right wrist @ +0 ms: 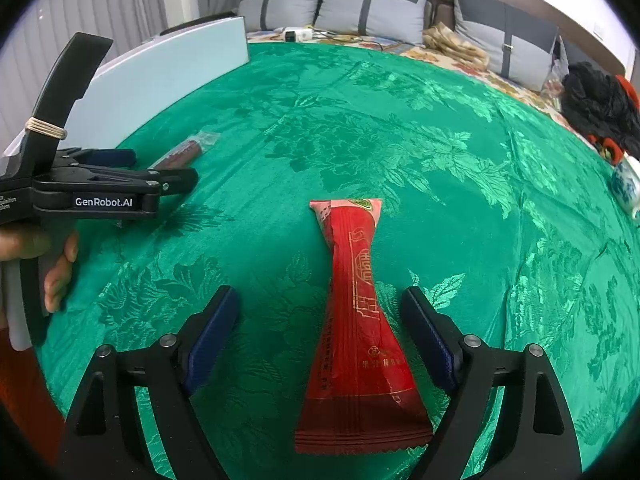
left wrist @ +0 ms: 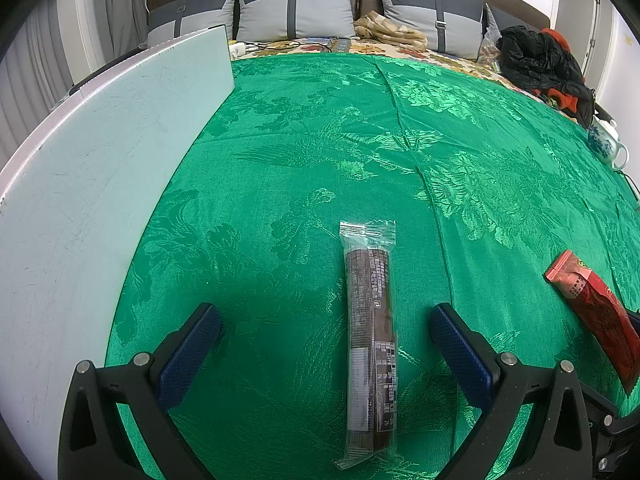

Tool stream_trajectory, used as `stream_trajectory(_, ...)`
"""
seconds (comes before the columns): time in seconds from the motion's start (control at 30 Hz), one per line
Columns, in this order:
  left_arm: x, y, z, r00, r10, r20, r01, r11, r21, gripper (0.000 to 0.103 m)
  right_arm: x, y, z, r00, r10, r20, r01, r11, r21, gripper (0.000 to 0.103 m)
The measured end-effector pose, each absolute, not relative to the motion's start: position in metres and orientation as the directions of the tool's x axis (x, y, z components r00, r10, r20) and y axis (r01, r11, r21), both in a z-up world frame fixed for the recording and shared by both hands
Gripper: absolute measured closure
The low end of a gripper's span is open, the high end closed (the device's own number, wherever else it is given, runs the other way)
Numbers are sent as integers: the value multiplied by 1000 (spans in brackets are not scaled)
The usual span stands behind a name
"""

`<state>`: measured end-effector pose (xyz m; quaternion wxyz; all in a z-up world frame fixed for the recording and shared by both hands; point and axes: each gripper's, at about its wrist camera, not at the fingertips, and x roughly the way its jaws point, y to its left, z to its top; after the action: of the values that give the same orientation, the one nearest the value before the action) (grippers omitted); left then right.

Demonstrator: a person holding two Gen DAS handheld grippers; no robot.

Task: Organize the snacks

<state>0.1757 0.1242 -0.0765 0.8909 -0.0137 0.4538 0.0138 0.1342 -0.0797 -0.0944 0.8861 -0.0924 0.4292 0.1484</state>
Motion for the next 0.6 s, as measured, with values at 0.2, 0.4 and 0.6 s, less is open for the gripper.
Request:
stream_trajectory(0.2,176,124,-77,588,12,-809,-37,999,-12,0,135,-80,-95,587,184,-788,-342,939,-36,17)
stream_trajectory(0.4,176,125,-77,588,12,-809,-37,999,-12,0,135,-80,-95,587,184,-788,-342,939,-36,17)
stream_trajectory(0.6,178,124,-77,566,9,-824,-31,999,-10,0,133,-80,-95,587,179,-789,-336,941,-36,17)
